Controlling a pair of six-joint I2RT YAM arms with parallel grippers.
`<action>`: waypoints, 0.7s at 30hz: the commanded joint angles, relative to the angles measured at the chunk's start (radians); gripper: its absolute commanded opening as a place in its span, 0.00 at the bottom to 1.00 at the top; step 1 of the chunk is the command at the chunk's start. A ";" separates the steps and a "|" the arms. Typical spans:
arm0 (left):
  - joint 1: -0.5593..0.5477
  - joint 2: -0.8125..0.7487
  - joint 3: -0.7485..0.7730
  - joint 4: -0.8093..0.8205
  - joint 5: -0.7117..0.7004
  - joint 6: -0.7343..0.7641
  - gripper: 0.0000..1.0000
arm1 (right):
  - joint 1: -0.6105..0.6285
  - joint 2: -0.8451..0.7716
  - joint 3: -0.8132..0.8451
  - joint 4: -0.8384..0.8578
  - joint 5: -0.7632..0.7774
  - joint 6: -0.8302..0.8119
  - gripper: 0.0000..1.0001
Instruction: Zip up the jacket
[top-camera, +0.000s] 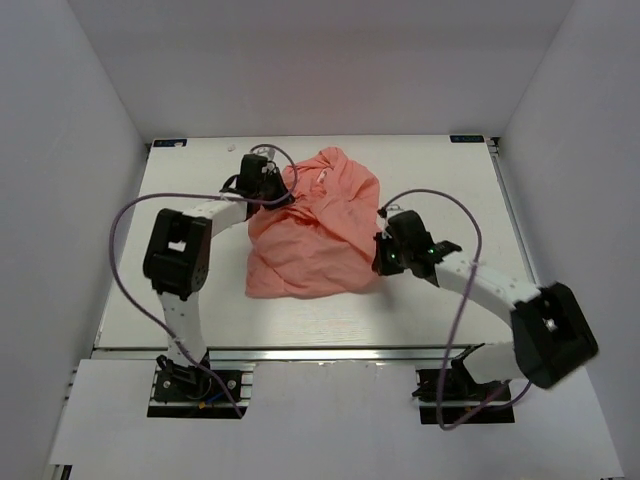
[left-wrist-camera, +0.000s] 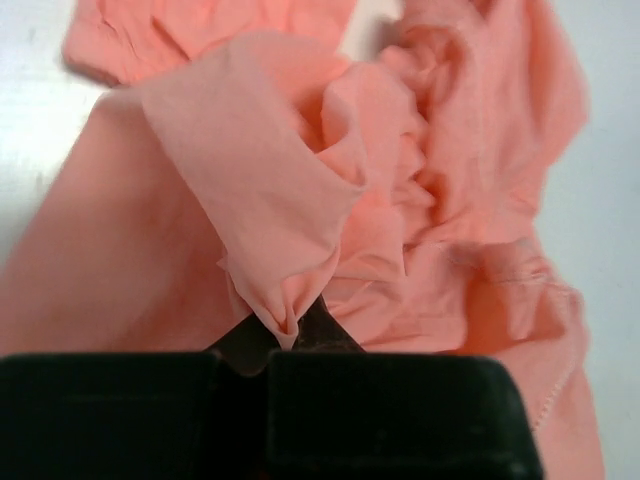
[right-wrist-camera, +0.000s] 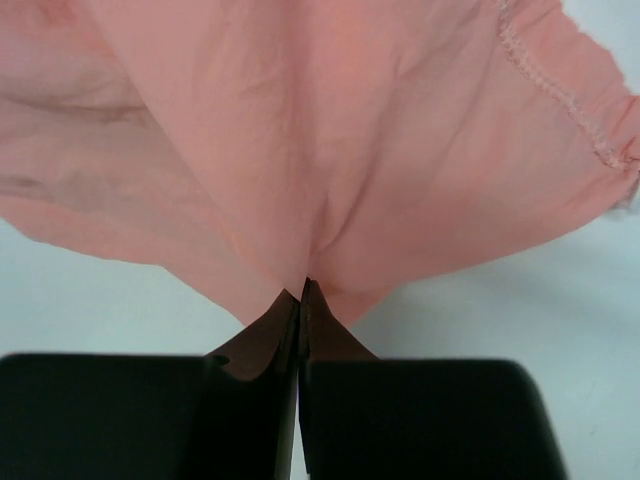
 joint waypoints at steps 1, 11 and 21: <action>-0.011 -0.272 -0.249 0.084 0.030 -0.013 0.00 | 0.101 -0.186 -0.104 -0.116 -0.015 0.059 0.00; -0.023 -0.699 -0.499 -0.123 -0.032 -0.029 0.98 | 0.172 -0.448 -0.011 -0.252 0.156 0.065 0.86; -0.017 -0.537 -0.197 -0.453 -0.400 -0.041 0.98 | 0.118 -0.038 0.371 -0.206 0.267 0.062 0.89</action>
